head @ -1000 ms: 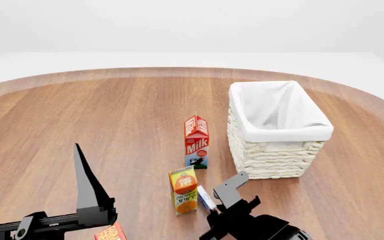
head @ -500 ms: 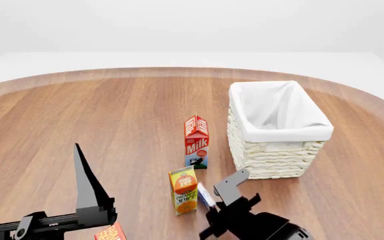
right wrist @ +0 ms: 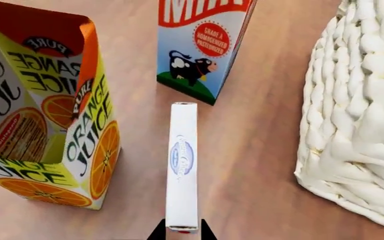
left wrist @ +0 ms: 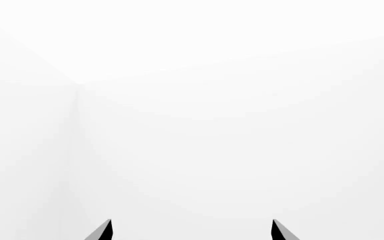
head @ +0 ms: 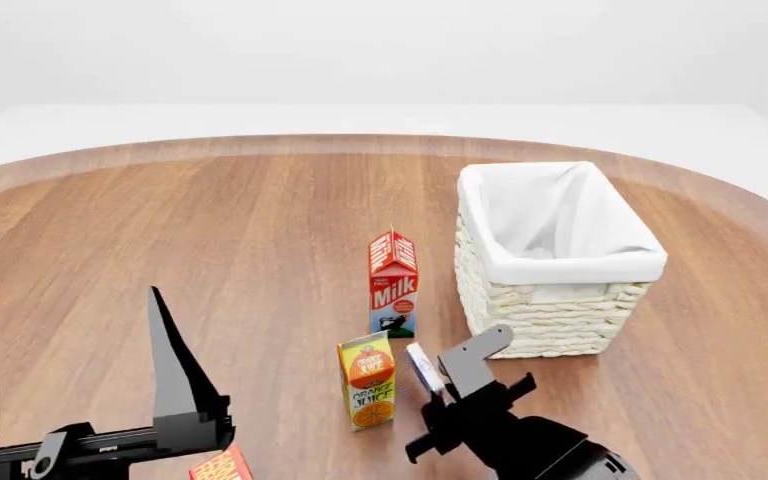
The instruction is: Pick up the cream cheese box and the butter, and put them in the basket.
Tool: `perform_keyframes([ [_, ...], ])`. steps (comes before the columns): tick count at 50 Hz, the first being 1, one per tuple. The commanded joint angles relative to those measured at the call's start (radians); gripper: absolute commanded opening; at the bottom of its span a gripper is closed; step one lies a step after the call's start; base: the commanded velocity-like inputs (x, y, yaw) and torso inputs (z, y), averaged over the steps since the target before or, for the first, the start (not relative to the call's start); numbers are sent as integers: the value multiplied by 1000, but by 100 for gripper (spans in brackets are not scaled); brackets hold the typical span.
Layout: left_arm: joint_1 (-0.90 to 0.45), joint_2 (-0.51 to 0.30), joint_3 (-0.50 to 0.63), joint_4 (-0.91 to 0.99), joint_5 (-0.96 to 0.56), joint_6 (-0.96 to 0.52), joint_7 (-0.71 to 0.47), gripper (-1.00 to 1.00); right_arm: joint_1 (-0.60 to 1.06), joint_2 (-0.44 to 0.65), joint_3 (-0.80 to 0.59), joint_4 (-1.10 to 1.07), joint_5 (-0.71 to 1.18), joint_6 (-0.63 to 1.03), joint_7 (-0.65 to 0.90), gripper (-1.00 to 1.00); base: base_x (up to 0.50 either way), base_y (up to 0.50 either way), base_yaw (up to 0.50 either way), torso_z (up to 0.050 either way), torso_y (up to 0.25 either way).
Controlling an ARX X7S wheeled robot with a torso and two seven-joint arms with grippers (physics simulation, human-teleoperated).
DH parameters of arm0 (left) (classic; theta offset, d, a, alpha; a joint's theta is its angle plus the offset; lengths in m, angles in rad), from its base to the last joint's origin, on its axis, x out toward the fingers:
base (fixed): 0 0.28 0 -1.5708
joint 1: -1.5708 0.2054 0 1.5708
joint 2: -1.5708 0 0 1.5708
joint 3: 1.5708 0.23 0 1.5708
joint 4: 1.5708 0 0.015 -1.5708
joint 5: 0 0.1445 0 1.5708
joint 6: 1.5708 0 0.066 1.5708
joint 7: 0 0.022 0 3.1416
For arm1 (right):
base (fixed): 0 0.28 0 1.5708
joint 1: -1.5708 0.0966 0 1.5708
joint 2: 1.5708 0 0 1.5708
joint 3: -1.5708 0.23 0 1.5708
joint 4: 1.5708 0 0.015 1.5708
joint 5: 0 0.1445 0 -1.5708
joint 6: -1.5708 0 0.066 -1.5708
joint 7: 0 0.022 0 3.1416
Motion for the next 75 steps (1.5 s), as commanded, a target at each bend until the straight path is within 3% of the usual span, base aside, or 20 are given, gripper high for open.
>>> perform_keyframes([
  [1, 6, 14, -23, 6, 21, 23, 11, 100, -1, 1, 32, -61, -27, 13, 10, -100, 0, 0, 0, 0, 0],
  [20, 7, 11, -21, 4, 22, 25, 7, 100, -2, 76, 78, -282, 29, 110, 86, -100, 0, 0, 0, 0, 1],
  [75, 3, 5, -6, 4, 22, 20, 3, 100, 25, 158, 131, -492, 99, 227, 172, -100, 0, 0, 0, 0, 1],
])
